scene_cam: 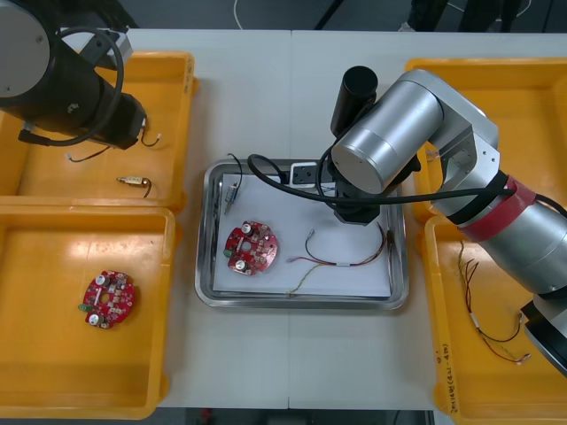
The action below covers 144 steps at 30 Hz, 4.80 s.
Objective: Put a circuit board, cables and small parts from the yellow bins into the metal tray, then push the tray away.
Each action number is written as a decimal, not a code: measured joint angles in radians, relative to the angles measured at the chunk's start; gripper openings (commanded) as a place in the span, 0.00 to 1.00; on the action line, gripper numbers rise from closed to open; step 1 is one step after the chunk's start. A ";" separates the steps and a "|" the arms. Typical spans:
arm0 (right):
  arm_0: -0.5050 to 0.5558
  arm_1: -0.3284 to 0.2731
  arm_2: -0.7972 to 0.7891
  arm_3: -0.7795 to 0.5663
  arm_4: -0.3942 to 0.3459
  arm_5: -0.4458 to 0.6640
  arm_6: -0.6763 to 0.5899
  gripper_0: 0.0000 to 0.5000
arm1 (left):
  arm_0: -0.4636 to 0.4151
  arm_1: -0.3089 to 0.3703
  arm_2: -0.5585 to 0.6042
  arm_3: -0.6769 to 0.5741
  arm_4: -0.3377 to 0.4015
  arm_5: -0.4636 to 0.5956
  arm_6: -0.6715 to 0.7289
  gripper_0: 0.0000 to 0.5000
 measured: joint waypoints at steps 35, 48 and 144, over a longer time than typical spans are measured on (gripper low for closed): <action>0.001 0.000 -0.070 -0.149 0.030 0.195 -0.017 1.00 | 0.000 -0.005 0.000 -0.030 0.025 0.000 0.000 0.00; 0.103 -0.003 -0.392 -0.330 0.021 0.294 -0.068 1.00 | 0.000 -0.047 -0.081 -0.064 0.014 -0.014 0.030 0.00; 0.762 -0.078 -1.069 -0.660 -0.121 0.295 -0.637 1.00 | -0.076 -0.208 -0.398 0.042 -0.182 -0.163 0.410 1.00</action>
